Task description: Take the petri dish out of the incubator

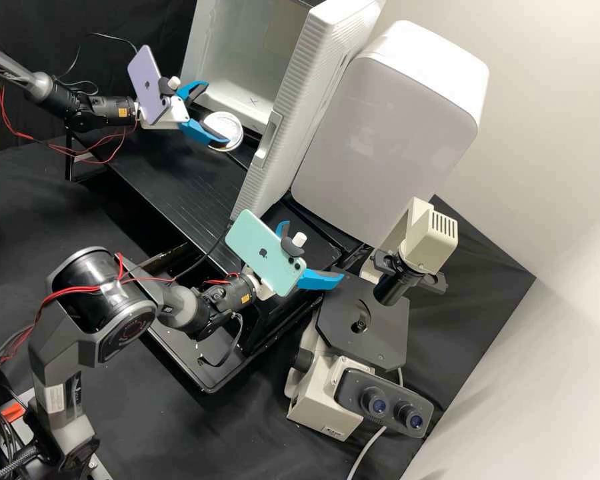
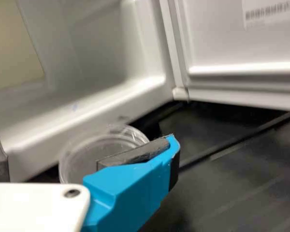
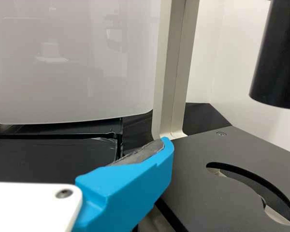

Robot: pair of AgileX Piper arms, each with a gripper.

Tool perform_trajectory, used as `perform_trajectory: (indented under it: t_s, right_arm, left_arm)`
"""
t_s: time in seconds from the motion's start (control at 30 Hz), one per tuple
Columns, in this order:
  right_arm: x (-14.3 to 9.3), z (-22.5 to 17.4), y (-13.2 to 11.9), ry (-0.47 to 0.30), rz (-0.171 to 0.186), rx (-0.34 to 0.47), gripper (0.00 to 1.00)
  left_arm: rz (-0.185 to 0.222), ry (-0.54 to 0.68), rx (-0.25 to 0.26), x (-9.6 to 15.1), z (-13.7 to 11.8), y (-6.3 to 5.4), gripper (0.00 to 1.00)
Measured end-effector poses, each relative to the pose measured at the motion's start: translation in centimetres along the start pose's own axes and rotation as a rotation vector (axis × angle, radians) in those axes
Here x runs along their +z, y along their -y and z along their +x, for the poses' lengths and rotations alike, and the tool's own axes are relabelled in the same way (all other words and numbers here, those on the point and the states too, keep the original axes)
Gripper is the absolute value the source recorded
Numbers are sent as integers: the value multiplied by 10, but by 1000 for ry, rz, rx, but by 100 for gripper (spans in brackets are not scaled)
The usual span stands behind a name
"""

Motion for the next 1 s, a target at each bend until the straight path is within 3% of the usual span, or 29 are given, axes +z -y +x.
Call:
perform_trajectory:
  t_s: [0.13,0.33,0.37,0.7,1.0]
  right_arm:
    - [0,0,0,0,0,0,100]
    - [0,0,0,0,0,0,100]
    - [0,0,0,0,0,0,100]
    - [0,0,0,0,0,0,100]
    - [0,0,0,0,0,0,100]
  left_arm:
    - [0,6,44,1,0,-4,0]
    - [-22,11,42,1,-2,-1,0]
    - [-23,13,42,1,-2,-1,100]
    - [-28,48,15,7,-5,6,100]
    - [-134,76,-17,23,-8,13,100]
